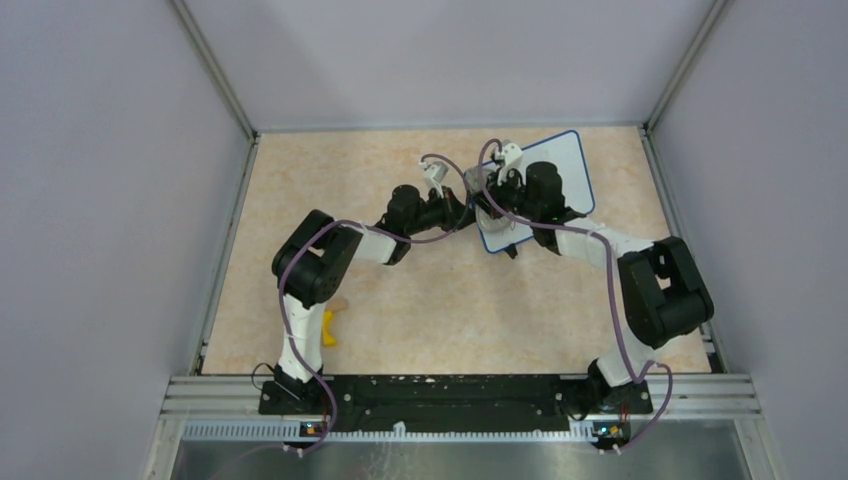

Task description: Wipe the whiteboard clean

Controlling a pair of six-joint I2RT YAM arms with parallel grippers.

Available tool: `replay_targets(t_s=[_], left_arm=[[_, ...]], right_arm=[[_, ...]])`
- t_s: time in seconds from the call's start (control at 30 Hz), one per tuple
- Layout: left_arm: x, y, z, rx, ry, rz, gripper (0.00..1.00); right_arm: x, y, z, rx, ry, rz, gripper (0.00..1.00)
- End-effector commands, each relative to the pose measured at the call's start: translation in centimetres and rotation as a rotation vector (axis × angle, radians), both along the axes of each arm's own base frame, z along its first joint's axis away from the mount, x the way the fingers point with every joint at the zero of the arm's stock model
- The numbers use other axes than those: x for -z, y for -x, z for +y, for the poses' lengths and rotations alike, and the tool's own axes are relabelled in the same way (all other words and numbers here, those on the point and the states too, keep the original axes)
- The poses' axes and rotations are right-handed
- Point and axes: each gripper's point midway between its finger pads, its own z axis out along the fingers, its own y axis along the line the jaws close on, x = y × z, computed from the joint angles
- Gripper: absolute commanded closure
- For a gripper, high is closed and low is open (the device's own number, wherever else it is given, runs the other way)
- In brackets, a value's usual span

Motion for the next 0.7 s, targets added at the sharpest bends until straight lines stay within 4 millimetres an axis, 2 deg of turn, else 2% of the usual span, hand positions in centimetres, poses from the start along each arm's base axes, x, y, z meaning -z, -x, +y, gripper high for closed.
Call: replay_targets(t_s=[0.0, 0.17, 0.37, 0.5, 0.67], left_arm=[[0.4, 0.0, 0.1, 0.006, -0.07, -0.064, 1.0], [0.8, 0.2, 0.2, 0.01, -0.085, -0.063, 1.0], [1.1, 0.2, 0.3, 0.01, -0.098, -0.065, 1.0], [1.1, 0.3, 0.4, 0.007, -0.106, -0.069, 1.0], [1.1, 0.2, 0.6, 0.001, -0.116, -0.077, 1.0]], right_arm=[[-0.7, 1.3, 2.6, -0.109, -0.07, 0.018, 1.0], [-2.2, 1.0, 2.9, -0.127, -0.087, -0.022, 1.0], [-2.7, -0.4, 3.1, -0.087, -0.111, -0.006, 1.0], [-2.7, -2.8, 0.1, 0.129, -0.078, -0.022, 1.0], [-1.5, -5.0, -5.3, 0.349, -0.03, 0.018, 1.0]])
